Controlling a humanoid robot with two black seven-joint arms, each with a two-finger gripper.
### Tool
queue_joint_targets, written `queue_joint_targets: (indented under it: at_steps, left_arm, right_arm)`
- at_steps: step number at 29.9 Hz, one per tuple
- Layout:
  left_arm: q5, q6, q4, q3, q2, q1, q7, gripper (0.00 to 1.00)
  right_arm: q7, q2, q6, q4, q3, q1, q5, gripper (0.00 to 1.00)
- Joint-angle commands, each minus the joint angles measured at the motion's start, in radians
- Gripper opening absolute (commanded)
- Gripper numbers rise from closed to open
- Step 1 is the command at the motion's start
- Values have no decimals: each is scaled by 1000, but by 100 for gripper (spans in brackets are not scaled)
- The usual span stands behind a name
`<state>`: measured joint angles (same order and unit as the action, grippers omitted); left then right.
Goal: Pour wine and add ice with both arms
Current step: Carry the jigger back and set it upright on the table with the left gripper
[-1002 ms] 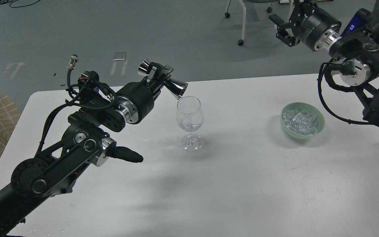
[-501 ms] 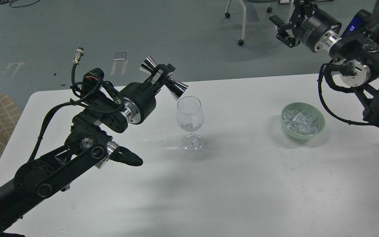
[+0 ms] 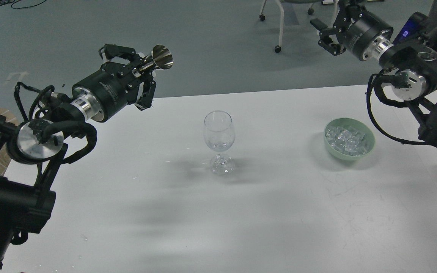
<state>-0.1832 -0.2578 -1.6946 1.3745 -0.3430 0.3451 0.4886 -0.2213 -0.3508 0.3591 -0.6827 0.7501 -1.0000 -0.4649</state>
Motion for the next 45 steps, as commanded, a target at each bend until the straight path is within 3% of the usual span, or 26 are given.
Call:
queue_joint_targets:
  at_steps: [1,5,6,8,10,15,18,21,30,39,45]
  left_arm:
    - [76,43,1,164,77,-145,0,4]
    - [114,185,36,288,192,-302,0,6]
    - [114,186,36,288,193,-302,0,6]
    - [137,282,97,316,205,-368,0,8]
    - [139,328,150,322,206,-393,0,9]
    - [139,367,294,325,203,-399,-2,12]
    - [137,417,378,324,203,-384,-45,14]
    - [137,422,443,324,200,-365,-73,15]
    - [125,422,541,322,173,-311,-84,26]
    - [122,420,579,316,170,-305,-105,37]
    - [120,416,581,313,170,-296,-104,39]
  right_arm:
    - [0,0,0,0,0,1,0,100]
    - [0,0,0,-1,0,6,0,100]
    - [0,0,0,-1,0,6,0,100]
    - [0,1,0,-3,0,8,0,100]
    - [0,0,0,-3,0,8,0,100]
    - [0,0,0,-3,0,9,0,100]
    - [0,0,0,-5,0,14,0,100]
    - [0,0,0,-5,0,14,-1,100]
    - [0,1,-2,-3,0,15,-1,100]
    - [0,1,-2,-1,0,14,-1,100]
    - [0,0,-2,-1,0,12,-1,100]
